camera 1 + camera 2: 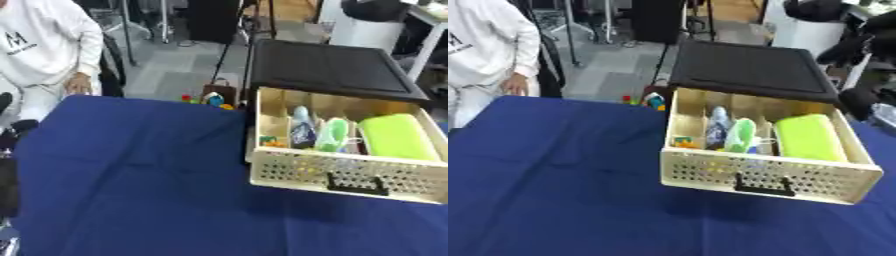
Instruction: Pick up objects from table and place into drawer.
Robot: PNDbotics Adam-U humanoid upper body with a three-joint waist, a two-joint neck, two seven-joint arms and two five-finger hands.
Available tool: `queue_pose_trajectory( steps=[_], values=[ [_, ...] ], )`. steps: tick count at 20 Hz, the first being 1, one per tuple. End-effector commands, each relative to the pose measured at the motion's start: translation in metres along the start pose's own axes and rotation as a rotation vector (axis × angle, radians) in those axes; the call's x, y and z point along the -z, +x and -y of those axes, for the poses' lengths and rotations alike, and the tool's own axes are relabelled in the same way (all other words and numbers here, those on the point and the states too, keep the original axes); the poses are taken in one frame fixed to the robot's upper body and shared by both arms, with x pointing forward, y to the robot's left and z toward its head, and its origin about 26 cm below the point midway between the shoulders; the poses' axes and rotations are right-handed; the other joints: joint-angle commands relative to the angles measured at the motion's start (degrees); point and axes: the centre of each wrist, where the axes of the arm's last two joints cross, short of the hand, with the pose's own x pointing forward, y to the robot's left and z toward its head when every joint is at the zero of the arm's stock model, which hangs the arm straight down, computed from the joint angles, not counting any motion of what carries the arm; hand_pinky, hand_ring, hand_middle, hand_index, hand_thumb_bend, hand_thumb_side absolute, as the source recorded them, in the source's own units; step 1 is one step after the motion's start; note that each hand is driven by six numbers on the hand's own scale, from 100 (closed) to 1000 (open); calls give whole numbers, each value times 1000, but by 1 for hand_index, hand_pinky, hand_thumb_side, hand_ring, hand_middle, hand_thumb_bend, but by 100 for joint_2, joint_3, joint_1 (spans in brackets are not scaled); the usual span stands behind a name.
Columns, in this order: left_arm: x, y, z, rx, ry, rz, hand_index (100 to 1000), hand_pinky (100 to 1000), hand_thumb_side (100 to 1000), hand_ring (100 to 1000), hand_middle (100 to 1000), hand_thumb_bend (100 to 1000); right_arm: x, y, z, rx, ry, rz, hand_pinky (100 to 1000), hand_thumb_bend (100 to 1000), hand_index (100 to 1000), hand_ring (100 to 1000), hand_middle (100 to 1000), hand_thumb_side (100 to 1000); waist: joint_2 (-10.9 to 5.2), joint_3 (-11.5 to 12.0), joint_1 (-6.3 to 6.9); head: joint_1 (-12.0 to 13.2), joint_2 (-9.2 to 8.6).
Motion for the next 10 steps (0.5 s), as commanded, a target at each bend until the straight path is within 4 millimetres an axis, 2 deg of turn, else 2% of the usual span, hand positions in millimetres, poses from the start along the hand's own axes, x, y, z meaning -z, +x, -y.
queue_pose_trajectory(
  steps=[1, 4, 10],
  values=[
    [4, 4, 0, 14, -14, 11, 860, 636, 1000, 860, 842, 371, 3, 7, 17, -32, 15, 25, 364, 227, 834, 506, 590, 1000, -59, 12, 7, -31, -38],
    [3, 4, 0, 18, -14, 6, 858, 633, 1000, 859, 842, 369, 10, 18, 22, -29, 7, 56, 339, 236, 824, 468, 581, 1000, -60, 10, -4, -24, -35],
    [0, 2, 1, 18, -13, -9, 857, 637, 1000, 859, 842, 359, 23, 33, 29, -9, 19, 90, 321, 248, 832, 476, 577, 1000, -69, 9, -5, -28, 3]
  ],
)
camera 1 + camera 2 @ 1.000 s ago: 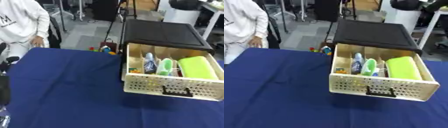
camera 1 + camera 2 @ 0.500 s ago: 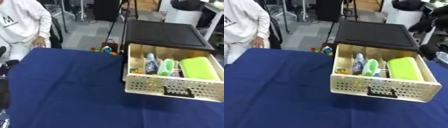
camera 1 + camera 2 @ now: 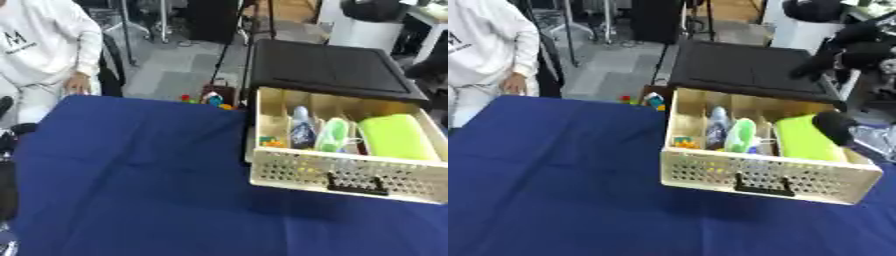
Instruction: Pick up objects from table and place into drawer.
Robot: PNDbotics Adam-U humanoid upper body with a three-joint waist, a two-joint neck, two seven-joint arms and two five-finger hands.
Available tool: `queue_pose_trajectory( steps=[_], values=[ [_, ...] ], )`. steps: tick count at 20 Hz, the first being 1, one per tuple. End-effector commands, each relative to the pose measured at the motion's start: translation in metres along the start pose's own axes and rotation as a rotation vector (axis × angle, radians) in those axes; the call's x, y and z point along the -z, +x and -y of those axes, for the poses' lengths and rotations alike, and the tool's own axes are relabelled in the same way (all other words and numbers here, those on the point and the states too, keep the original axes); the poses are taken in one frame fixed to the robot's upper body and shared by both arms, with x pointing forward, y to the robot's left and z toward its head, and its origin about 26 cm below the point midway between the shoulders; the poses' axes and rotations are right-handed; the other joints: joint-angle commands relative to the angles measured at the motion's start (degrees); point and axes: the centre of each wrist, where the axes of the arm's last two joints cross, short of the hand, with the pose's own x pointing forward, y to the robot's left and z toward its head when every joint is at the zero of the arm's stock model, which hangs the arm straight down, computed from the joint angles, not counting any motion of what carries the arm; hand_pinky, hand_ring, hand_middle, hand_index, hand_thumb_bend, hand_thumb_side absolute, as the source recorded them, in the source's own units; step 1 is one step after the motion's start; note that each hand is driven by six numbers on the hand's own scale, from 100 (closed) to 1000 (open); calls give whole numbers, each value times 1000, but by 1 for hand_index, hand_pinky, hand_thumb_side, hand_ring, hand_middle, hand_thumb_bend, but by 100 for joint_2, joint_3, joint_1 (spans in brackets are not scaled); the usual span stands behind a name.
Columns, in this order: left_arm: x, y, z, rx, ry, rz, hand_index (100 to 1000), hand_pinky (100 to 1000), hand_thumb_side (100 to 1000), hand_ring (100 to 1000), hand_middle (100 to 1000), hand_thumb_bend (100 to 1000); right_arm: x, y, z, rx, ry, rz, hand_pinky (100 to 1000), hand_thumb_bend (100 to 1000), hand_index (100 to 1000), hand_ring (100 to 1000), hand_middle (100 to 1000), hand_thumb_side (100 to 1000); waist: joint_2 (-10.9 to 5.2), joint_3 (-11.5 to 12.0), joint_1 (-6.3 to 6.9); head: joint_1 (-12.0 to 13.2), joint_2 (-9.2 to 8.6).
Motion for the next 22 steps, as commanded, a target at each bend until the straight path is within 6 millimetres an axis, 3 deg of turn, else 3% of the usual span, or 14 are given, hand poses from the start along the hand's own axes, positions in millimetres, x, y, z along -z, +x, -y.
queue_pose_trajectory(
  steps=[1, 5, 15, 22],
  values=[
    [2, 4, 1, 9, -13, 7, 857, 637, 1000, 859, 842, 359, 4, 5, 12, -7, 4, 14, 321, 248, 832, 476, 577, 1000, -71, -7, 8, -11, 10],
    [1, 3, 1, 6, -11, -2, 856, 638, 1000, 859, 842, 356, 10, 7, 8, 45, 28, 29, 310, 291, 815, 461, 555, 1000, -94, -5, 2, -33, 33],
    [-2, 4, -1, 13, -1, -34, 854, 634, 1000, 858, 842, 360, 18, 15, 10, 126, -13, 25, 289, 279, 786, 433, 522, 1000, -199, -67, -78, -25, 121],
    [-3, 3, -2, 17, 9, -38, 853, 634, 1000, 857, 841, 356, 16, 15, 8, 151, -7, -9, 291, 276, 780, 441, 515, 1000, -194, -82, -69, -279, -207]
  ],
)
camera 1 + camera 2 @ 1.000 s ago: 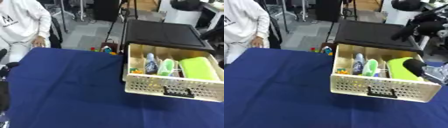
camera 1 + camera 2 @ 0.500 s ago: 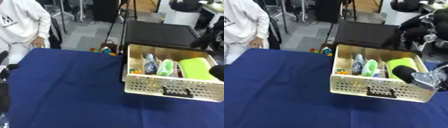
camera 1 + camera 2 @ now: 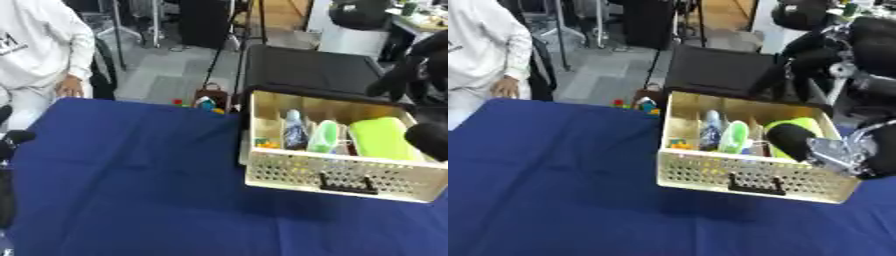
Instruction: Pick up objects from table and place into drawer.
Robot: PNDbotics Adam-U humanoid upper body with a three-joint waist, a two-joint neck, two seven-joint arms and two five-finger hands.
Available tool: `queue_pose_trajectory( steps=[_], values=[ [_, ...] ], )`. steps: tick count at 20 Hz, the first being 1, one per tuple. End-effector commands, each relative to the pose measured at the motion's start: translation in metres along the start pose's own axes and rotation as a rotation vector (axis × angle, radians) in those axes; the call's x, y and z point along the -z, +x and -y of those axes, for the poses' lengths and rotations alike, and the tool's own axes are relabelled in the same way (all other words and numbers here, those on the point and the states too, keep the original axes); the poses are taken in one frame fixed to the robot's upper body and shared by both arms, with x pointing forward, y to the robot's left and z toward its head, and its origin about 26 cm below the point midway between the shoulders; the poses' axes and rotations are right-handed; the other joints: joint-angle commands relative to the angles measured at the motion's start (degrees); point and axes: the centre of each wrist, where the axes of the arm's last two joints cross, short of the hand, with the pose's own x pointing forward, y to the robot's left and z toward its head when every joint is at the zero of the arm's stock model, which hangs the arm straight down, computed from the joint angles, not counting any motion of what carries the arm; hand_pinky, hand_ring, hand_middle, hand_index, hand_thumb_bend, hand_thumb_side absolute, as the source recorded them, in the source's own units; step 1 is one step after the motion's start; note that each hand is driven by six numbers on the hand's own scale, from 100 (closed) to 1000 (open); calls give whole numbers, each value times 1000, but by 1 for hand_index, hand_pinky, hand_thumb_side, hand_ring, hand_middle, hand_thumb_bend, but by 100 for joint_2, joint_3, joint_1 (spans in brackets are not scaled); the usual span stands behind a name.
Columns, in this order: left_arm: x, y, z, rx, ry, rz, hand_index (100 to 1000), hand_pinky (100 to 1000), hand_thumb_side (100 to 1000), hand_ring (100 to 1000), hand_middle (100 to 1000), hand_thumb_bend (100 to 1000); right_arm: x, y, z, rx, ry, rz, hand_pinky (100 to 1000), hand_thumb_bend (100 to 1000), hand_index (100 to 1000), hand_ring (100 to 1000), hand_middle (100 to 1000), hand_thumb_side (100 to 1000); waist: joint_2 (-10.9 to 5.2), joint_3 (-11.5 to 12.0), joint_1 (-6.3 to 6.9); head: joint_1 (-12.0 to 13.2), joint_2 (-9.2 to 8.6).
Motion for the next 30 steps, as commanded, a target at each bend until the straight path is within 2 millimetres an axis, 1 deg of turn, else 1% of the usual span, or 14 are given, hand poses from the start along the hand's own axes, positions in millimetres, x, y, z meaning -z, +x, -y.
queue_pose_trajectory(
  steps=[1, 2, 6, 7, 8, 9, 14, 16, 20, 24, 25, 26, 28, 30],
  values=[
    [3, 4, 0, 12, -7, 16, 853, 634, 1000, 857, 841, 356, -5, 0, 11, -23, -18, -20, 294, 276, 780, 443, 515, 1000, -39, -7, 33, -68, -131],
    [3, 4, 0, 13, -6, 17, 853, 634, 1000, 837, 841, 355, -6, -1, 11, -24, -20, -25, 298, 278, 778, 450, 516, 1000, -32, -5, 38, -59, -154],
    [5, 3, 2, 10, -12, 24, 855, 636, 1000, 831, 842, 357, -10, -2, 12, -30, -46, -45, 317, 275, 775, 467, 522, 1000, 19, -16, 67, -32, -315],
    [8, 4, 3, 10, -21, 36, 856, 637, 1000, 834, 842, 360, -11, -3, 14, -36, -62, -50, 330, 264, 778, 481, 527, 1000, 42, -30, 74, -10, -385],
    [10, 5, 3, 11, -33, 52, 858, 638, 1000, 837, 842, 365, -12, -3, 17, -46, -85, -55, 346, 203, 779, 490, 533, 1000, 69, -49, 84, 26, -453],
    [13, 6, 2, 11, -47, 76, 858, 639, 1000, 841, 843, 368, -15, -4, 20, -59, -123, -64, 352, 243, 779, 496, 533, 1000, 104, -65, 99, 82, -510],
    [27, 15, -2, 14, -131, 207, 864, 641, 1000, 849, 844, 366, -31, -9, 34, -152, -291, -113, 421, 174, 780, 577, 572, 1000, 322, -22, 169, 264, -836],
    [30, 18, -4, 23, -174, 246, 866, 640, 998, 847, 844, 358, -38, -10, 37, -195, -341, -133, 436, 153, 779, 584, 575, 1000, 394, 25, 198, 282, -907],
    [46, 32, -13, 63, -273, 361, 875, 640, 959, 843, 845, 368, -49, -13, 39, -247, -431, -167, 455, 141, 777, 603, 583, 1000, 474, 117, 249, 289, -954],
    [63, 44, -16, 47, -325, 467, 879, 646, 942, 843, 847, 380, -47, -13, 35, -276, -432, -180, 495, 144, 785, 647, 609, 1000, 486, 184, 264, 270, -948],
    [65, 44, -15, 40, -333, 477, 879, 647, 942, 844, 847, 380, -45, -14, 34, -286, -414, -189, 540, 148, 802, 708, 663, 1000, 487, 201, 266, 259, -931],
    [66, 45, -15, 33, -338, 482, 878, 647, 944, 844, 847, 379, -43, -17, 31, -294, -390, -200, 604, 173, 810, 766, 712, 1000, 489, 215, 267, 247, -913],
    [66, 43, -13, 21, -346, 481, 877, 647, 947, 844, 846, 376, -39, -28, 24, -304, -320, -225, 627, 182, 814, 787, 729, 1000, 495, 250, 265, 224, -865],
    [62, 41, -13, 19, -343, 464, 874, 643, 959, 844, 846, 366, -39, -43, 16, -294, -277, -247, 664, 220, 816, 811, 741, 1000, 488, 283, 255, 223, -801]
  ],
)
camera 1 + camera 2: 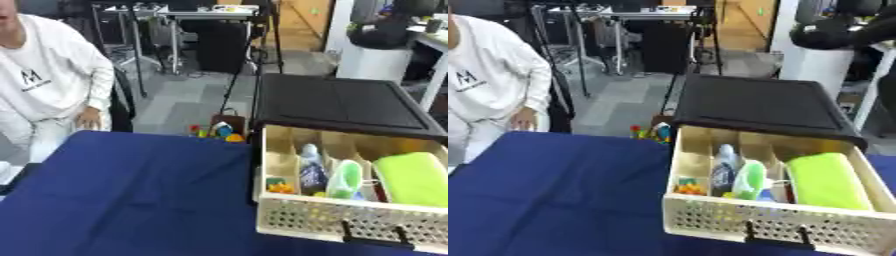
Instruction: Pick up objects from table and place into drawer.
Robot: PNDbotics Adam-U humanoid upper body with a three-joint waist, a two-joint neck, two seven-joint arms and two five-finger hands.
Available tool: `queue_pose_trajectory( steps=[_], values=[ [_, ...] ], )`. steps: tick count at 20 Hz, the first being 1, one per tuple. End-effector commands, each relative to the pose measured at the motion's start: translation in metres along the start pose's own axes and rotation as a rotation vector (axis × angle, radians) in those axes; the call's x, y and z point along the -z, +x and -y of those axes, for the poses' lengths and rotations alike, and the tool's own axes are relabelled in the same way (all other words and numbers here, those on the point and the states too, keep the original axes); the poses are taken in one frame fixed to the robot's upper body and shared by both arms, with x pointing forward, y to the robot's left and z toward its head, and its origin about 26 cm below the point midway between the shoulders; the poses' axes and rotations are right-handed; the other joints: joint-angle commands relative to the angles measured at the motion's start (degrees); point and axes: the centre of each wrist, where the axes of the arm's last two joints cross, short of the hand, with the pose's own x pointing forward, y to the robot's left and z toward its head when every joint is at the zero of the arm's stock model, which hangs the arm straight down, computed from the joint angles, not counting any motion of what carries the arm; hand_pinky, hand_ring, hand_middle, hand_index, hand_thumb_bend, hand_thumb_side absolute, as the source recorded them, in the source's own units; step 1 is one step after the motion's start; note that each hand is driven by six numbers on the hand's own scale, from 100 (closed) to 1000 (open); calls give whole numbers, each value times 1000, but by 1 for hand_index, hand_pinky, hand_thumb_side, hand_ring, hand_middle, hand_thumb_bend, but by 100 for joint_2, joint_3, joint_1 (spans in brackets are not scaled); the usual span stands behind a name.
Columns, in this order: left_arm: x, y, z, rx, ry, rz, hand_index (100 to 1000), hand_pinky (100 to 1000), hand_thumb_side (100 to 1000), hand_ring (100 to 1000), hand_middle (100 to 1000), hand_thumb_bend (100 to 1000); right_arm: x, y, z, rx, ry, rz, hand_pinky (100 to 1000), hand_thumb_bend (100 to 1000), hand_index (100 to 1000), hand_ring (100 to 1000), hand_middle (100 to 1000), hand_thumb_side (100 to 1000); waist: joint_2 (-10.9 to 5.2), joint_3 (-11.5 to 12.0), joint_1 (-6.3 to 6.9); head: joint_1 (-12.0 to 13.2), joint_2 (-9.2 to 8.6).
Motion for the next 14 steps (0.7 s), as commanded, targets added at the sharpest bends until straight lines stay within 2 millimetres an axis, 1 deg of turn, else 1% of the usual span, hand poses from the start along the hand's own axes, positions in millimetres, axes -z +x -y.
queue_pose_trajectory(
  steps=[1, 2, 4, 8, 9, 12, 14],
  values=[
    [4, 3, 0, -5, -30, -4, 873, 642, 957, 844, 846, 355, 0, -20, -8, -30, 62, -26, 668, 187, 818, 811, 743, 1000, -69, 29, -3, -31, 75],
    [1, 3, 1, -5, -28, -17, 873, 641, 966, 844, 845, 360, -1, -27, -12, -23, 66, -32, 672, 224, 819, 813, 745, 1000, -70, 42, -16, -50, 101],
    [-3, 2, 3, -5, -25, -38, 872, 640, 970, 844, 845, 357, -1, -39, -17, -10, 66, -43, 675, 218, 818, 813, 747, 1000, -70, 57, -35, -76, 142],
    [-10, 1, 6, -4, -9, -84, 867, 635, 988, 844, 844, 342, 1, -58, -29, 41, 61, -60, 681, 188, 816, 802, 744, 1000, -62, 61, -54, -142, 219],
    [-12, 0, 7, -5, -7, -96, 866, 632, 994, 844, 844, 338, 2, -62, -34, 62, 62, -62, 681, 172, 809, 786, 731, 1000, -56, 79, -60, -174, 262],
    [-14, -1, 10, -6, 0, -116, 866, 630, 996, 844, 844, 338, 8, -71, -44, 130, 56, -54, 683, 149, 803, 774, 725, 1000, -57, 144, -71, -229, 375],
    [-16, -1, 11, -7, 5, -127, 865, 628, 1000, 844, 844, 334, 15, -75, -50, 168, 50, -38, 682, 125, 797, 767, 719, 1000, -62, 183, -75, -269, 419]
  ],
)
